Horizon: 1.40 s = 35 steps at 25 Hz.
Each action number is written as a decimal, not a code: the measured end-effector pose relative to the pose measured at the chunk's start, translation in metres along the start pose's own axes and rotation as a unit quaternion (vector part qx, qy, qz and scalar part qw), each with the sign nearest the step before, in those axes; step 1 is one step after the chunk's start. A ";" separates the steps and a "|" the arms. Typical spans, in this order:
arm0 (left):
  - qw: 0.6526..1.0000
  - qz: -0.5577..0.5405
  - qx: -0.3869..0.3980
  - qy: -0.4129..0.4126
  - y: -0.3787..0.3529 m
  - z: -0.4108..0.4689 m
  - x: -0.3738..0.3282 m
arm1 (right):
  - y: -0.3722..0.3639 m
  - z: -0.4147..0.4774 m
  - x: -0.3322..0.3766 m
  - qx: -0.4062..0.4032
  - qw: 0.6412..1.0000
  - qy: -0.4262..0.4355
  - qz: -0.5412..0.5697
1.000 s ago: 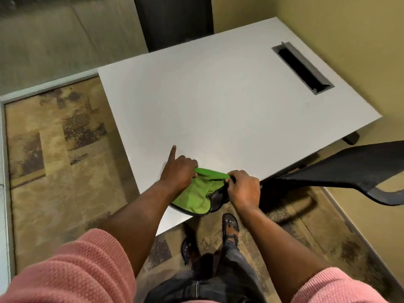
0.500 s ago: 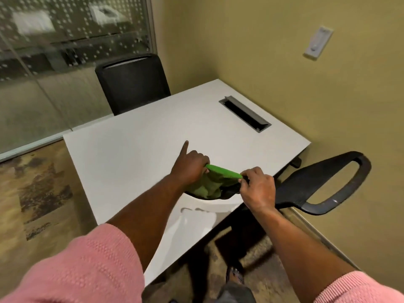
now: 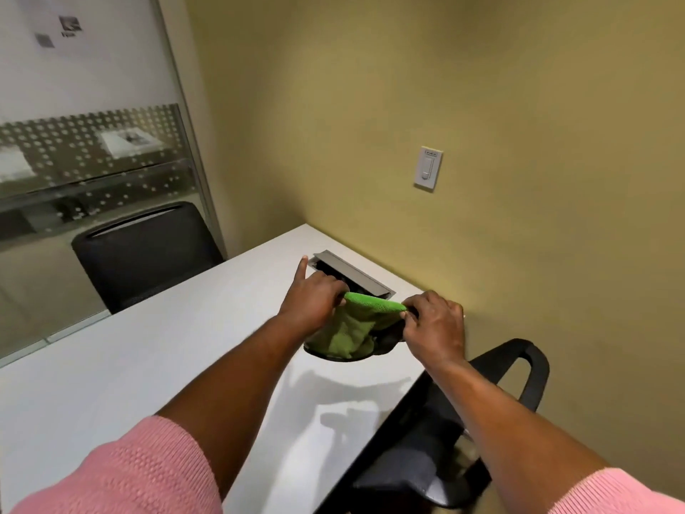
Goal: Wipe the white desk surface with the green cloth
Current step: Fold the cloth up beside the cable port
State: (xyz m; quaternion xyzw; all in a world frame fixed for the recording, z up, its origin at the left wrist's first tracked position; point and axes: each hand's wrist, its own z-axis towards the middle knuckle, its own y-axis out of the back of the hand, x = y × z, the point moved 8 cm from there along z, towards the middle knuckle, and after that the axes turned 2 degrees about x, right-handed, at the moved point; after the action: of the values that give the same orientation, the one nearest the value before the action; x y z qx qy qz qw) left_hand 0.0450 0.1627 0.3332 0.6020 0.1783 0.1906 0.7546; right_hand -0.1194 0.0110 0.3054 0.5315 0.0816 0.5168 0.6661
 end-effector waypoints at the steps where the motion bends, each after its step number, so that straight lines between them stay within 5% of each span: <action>1: 1.000 -0.001 -0.002 -0.001 -0.003 0.015 -0.005 | 0.000 0.011 -0.011 0.002 1.000 0.001 -0.002; 25: 0.981 0.037 0.157 -0.109 -0.180 0.155 -0.022 | -0.120 0.046 -0.132 0.083 0.990 -0.103 -0.059; 35: 0.974 0.032 0.218 -0.051 -0.307 0.240 -0.044 | -0.222 0.085 -0.239 0.170 0.976 -0.119 -0.073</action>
State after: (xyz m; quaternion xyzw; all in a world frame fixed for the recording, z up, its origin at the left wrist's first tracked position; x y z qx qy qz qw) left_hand 0.1493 -0.1230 0.0863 0.7664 0.1576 0.1407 0.6066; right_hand -0.0384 -0.2053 0.0597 0.6870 0.1274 0.3783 0.6072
